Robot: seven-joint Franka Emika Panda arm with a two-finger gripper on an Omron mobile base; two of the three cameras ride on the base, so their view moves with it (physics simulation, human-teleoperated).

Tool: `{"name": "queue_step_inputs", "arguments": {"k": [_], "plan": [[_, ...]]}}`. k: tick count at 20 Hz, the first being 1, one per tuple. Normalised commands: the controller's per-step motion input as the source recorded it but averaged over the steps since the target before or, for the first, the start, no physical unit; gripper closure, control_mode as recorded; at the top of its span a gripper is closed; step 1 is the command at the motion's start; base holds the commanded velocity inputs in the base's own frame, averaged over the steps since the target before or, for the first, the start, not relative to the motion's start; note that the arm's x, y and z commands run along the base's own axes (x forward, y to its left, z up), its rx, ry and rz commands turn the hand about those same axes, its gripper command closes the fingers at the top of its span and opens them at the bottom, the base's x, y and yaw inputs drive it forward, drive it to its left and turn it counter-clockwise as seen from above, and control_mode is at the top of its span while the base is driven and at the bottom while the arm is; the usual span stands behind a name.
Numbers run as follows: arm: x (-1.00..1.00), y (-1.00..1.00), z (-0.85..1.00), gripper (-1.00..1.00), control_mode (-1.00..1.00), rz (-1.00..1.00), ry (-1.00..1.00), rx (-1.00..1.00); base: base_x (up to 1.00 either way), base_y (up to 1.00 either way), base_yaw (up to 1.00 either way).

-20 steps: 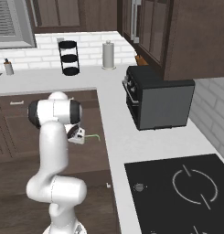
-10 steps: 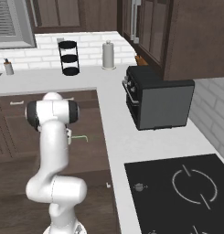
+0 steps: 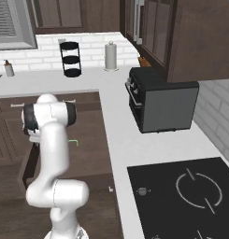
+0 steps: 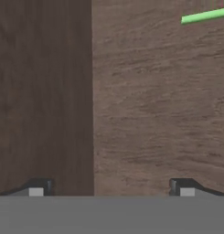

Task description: Take a straw from the drawer in front and place it inside the glass cup on the dining counter.

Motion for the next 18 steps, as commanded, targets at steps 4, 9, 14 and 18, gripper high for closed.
{"name": "queue_step_inputs", "arguments": {"k": [4, 9, 14, 18], "plan": [[0.24, -0.85, 0.49, -1.0, -1.0, -0.06, 0.0, -0.12, 0.0, 0.0, 0.0], [0.26, -0.7, 0.12, -1.0, -1.0, 0.0, 0.0, -0.11, 0.0, 0.0, 0.0], [0.36, -0.25, -0.22, -1.0, -1.0, 0.08, 0.0, -0.12, 0.0, 0.0, 0.0], [0.58, -0.11, -0.14, -1.0, -1.0, 0.13, 0.0, -0.12, 0.0, 0.0, 0.0]]}}
